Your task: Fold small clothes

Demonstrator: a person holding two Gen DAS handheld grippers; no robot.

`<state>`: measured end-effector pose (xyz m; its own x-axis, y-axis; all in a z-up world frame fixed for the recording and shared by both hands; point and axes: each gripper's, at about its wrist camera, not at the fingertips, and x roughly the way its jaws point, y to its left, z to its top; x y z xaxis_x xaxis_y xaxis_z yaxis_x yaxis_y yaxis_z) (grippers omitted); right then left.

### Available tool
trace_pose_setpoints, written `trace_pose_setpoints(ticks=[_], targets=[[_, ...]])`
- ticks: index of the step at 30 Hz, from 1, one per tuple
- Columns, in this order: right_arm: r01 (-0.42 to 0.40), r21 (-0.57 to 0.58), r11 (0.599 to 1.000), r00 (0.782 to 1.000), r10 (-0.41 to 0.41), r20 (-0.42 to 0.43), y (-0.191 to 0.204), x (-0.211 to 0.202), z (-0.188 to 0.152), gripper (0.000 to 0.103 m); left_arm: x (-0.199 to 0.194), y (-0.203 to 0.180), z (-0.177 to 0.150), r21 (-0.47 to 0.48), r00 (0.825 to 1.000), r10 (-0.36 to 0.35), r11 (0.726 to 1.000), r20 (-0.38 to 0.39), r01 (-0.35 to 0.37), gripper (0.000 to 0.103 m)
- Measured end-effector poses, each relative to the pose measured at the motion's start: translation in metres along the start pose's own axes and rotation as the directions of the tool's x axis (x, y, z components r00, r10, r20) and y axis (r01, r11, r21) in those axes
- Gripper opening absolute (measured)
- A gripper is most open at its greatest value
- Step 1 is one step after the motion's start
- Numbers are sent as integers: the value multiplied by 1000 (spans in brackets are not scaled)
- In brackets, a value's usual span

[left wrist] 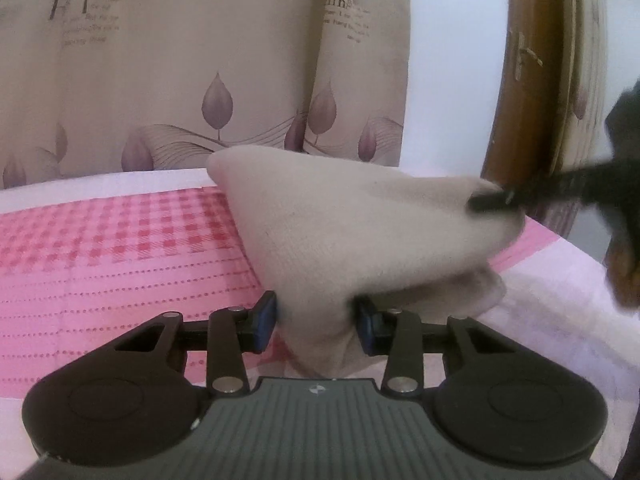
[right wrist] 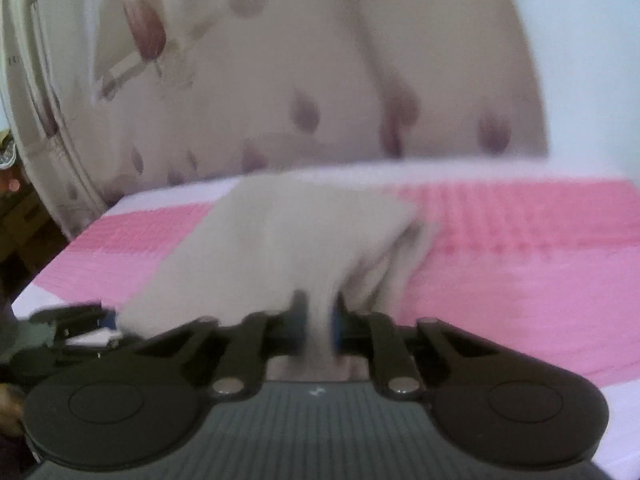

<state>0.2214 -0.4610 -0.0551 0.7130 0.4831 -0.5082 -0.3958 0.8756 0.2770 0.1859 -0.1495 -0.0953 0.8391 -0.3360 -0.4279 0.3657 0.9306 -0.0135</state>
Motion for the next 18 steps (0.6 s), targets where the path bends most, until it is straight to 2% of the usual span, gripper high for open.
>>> trace_pose_setpoints(ticks=[1,3,6,8,11,13,15,17,18], targets=[[18,-3,1000,1000,-18,14,-5,-9,5,10,1,-3,-1,22,1000,8,1000,-1,-8,43],[9,7,1000,1000,-9,-25,-12,-9,2,10,5,-3,-3,30,1000,8,1000,-24,-7,43],[32,28,999,995,-30,-93,-16,9,-22,10,11,0,-4,12,998,0,1000,-62,1,43],[33,77,996,998,-29,-60,-19,7,-31,10,14,2,-5,8,997,-5,1000,-77,5,43],[35,102,994,999,-35,-8,-14,-3,-26,14,17,1,-5,17,996,-12,1000,-86,14,40],[68,112,991,996,-74,47,-8,-14,-18,31,16,1,-6,21,996,-11,1000,-83,13,40],[38,120,992,989,-55,136,-1,-24,-7,63,14,2,-7,17,997,-10,1000,-81,11,40],[-20,115,993,976,-6,218,6,-27,4,71,15,0,-6,18,997,-7,1000,-81,8,40],[-58,95,994,972,34,234,12,-23,10,71,15,-1,-5,22,997,-4,1000,-81,6,40]])
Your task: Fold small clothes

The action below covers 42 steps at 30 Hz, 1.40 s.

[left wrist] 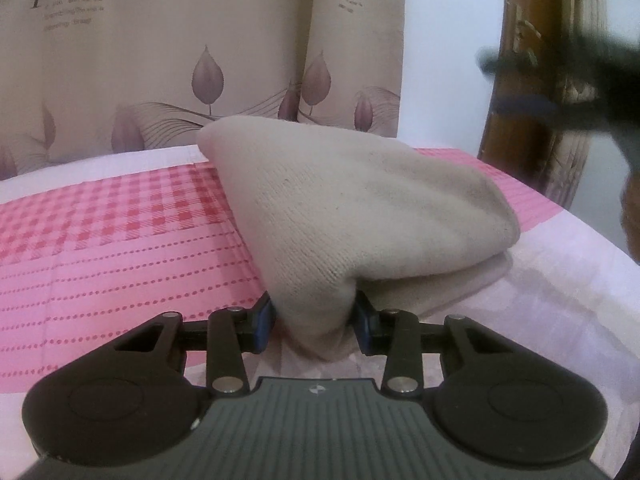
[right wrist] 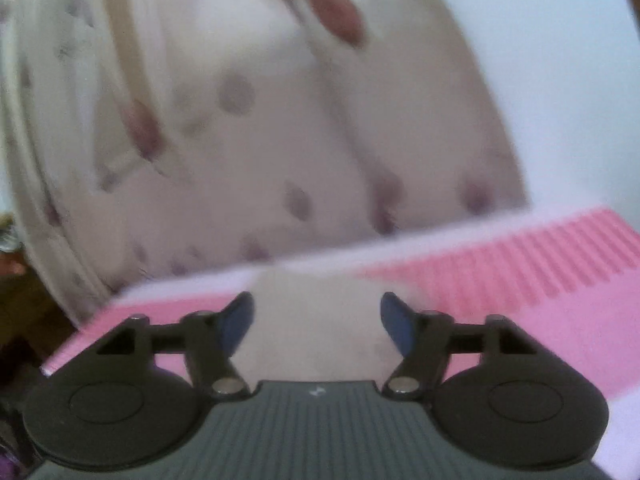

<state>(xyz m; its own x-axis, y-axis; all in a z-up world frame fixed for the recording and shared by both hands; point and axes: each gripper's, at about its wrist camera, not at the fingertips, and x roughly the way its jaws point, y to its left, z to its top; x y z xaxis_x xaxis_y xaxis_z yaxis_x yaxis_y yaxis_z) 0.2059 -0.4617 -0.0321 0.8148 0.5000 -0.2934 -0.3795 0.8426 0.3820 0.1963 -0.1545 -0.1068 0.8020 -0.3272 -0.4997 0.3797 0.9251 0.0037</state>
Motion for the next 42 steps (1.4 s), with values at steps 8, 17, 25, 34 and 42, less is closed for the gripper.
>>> trace_pose_setpoints(ticks=[8,17,25,34,42], targets=[[151,-291,945,941,-228,-250,2,90,-51,69,-7,10,-1,-44,997,79,996,-17,-80,43],[184,-234,955,935,-243,-259,-26,91,-79,99,-32,25,-13,-160,986,156,974,-60,-164,54],[202,-265,943,945,-258,-199,-17,80,-80,101,-78,25,25,-62,975,140,989,173,-131,57],[264,-128,956,956,-277,-98,-34,54,-65,99,5,4,35,131,976,-171,979,137,154,29],[107,-171,979,994,-109,-4,4,75,-3,93,24,14,33,52,951,-307,951,46,305,30]])
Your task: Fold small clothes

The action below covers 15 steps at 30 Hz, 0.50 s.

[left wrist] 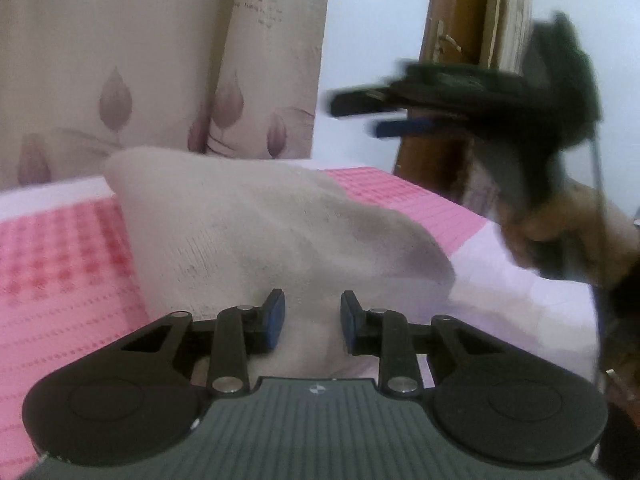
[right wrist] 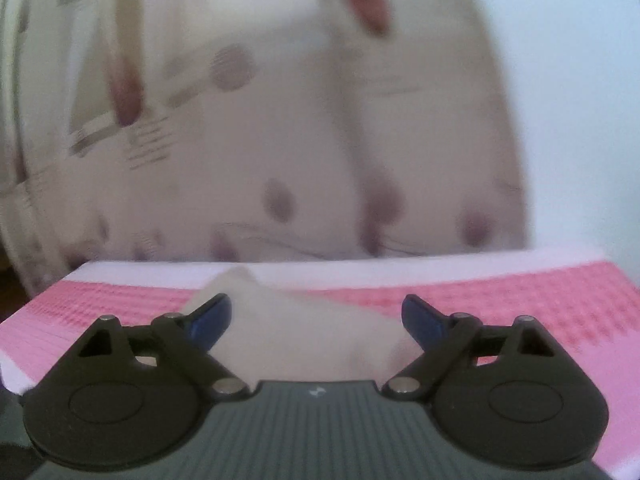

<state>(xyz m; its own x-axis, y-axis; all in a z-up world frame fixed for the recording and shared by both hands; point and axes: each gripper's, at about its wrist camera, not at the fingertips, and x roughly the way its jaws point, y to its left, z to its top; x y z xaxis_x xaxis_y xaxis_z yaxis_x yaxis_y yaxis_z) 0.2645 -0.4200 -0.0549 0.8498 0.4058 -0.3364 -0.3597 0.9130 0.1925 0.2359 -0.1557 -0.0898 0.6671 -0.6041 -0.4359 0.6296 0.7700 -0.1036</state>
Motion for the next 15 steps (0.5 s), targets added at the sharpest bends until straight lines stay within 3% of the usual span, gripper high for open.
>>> trace_pose_setpoints(ticks=[2,4,5,6,7,8,9,10,13,15], targets=[[-42,-50,998,998,39,-57,8,30,2,92,-2,3,-1,-32,999,-32,999,6,32,38],[-52,-91,995,987,37,-156,9,60,-7,82,-7,6,-4,-47,999,-47,998,13,47,39],[-1,-151,988,975,-33,-221,5,76,-20,77,-8,6,-4,-50,998,-56,997,18,56,41],[43,-208,977,968,-92,-233,0,83,-33,82,-10,6,-4,-48,997,-66,997,26,68,44],[41,-181,983,979,-76,-190,-14,78,-41,83,-12,5,-5,-40,997,-74,996,37,76,50],[29,-88,996,981,-46,-190,-31,75,-44,86,-12,6,-5,-31,996,-83,996,46,84,54],[38,-18,999,979,-41,-200,-43,73,-45,93,-14,3,-7,-21,994,-94,995,59,96,65],[47,1,999,977,-46,-207,-47,74,-44,93,-14,2,-7,-14,993,-96,995,74,98,72],[20,85,996,980,-3,-200,-51,70,-37,93,-14,2,-8,-9,991,-96,995,90,97,75],[30,135,990,990,-11,-140,-53,56,-27,93,-13,5,-8,-29,990,-105,994,95,108,76]])
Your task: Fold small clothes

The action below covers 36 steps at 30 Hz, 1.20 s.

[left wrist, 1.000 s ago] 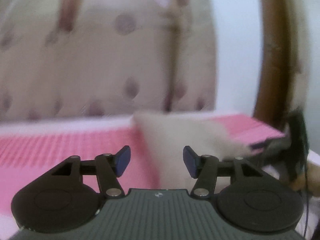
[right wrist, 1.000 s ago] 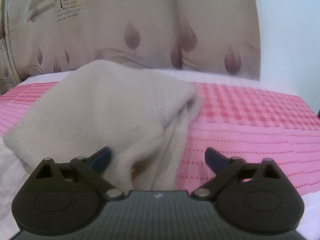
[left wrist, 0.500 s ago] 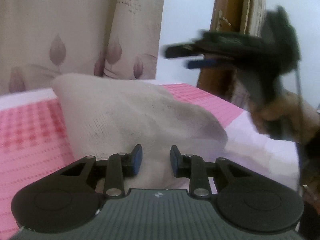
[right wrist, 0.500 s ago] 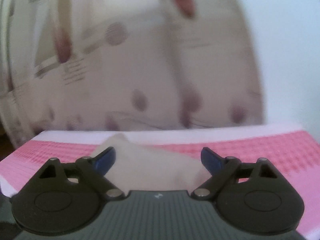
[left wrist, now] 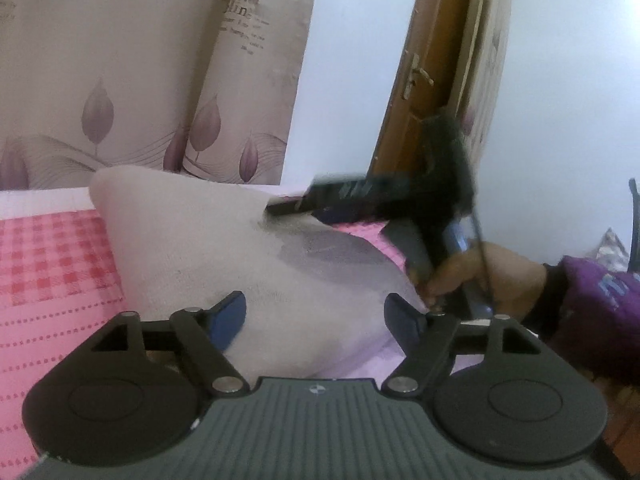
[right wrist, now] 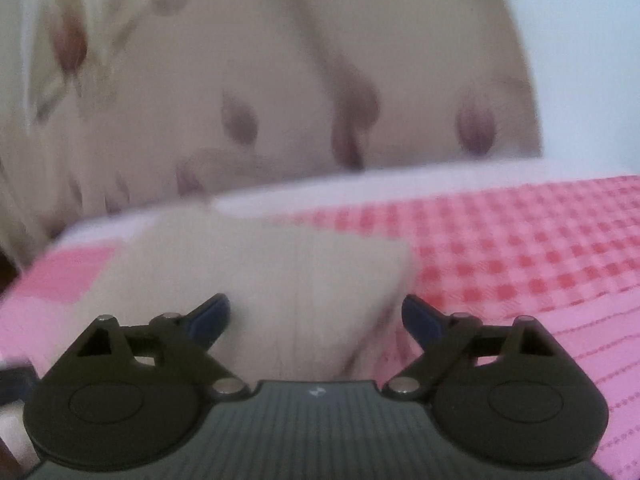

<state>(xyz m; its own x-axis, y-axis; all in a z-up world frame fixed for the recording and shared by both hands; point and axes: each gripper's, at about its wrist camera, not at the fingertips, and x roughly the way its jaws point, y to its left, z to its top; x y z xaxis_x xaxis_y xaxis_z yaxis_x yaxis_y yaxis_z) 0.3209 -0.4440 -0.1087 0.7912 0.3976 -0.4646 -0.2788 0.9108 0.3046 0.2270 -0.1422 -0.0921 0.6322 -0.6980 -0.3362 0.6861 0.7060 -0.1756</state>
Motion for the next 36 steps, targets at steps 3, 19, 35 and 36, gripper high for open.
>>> trace_pose_setpoints(ticks=[3,19,35,36], targets=[[-31,-28,999,993,34,113,20,-31,25,94,-2,0,0,-11,1000,-9,1000,-3,9,76],[-167,-54,985,963,151,-223,46,77,36,94,0,-1,1,-17,999,-49,999,-14,49,88],[-215,-30,976,934,197,-299,73,124,43,102,-1,2,-2,-41,999,-53,998,-4,53,89],[-231,0,973,935,223,-276,67,117,44,102,-1,1,-2,-39,999,-52,998,-7,52,90]])
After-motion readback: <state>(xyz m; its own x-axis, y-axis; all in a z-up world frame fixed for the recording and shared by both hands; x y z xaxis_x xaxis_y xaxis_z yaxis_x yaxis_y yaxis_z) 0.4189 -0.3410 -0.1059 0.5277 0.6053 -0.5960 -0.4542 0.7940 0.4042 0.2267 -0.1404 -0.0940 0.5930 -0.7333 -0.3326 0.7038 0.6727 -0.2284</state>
